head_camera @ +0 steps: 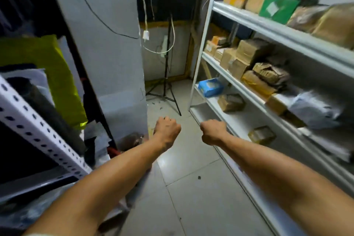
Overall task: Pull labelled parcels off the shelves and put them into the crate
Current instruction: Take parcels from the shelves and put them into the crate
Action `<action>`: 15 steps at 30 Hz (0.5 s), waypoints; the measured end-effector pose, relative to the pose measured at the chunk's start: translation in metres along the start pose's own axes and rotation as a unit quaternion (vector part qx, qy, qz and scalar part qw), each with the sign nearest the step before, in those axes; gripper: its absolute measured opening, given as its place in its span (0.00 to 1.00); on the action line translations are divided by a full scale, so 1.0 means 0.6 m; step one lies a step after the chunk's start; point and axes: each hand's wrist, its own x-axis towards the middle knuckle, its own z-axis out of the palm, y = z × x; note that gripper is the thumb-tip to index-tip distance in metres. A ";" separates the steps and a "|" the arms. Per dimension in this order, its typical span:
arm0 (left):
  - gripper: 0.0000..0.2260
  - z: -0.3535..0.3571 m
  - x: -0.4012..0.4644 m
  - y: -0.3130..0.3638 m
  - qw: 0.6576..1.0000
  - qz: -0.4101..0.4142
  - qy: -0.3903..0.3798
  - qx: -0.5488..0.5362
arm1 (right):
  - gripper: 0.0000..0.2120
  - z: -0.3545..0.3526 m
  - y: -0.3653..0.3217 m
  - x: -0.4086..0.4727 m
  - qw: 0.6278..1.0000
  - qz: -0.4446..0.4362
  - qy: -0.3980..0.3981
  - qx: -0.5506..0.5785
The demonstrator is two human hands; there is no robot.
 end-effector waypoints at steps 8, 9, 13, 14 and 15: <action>0.10 -0.076 0.161 0.101 0.992 0.097 0.076 0.007 | 0.12 0.014 0.163 0.015 0.992 0.110 0.012 0.055; 0.09 -0.081 0.181 0.108 0.991 0.107 0.081 0.001 | 0.11 0.015 0.176 0.021 0.991 0.121 0.016 0.058; 0.10 -0.089 0.264 0.120 0.986 0.131 0.097 -0.032 | 0.11 0.012 0.221 0.063 0.985 0.158 0.011 0.067; 0.10 -0.088 0.285 0.118 0.985 0.136 0.103 -0.036 | 0.11 0.009 0.229 0.077 0.984 0.163 0.005 0.069; 0.10 -0.089 0.308 0.116 0.984 0.140 0.106 -0.035 | 0.12 0.006 0.237 0.094 0.984 0.166 0.001 0.069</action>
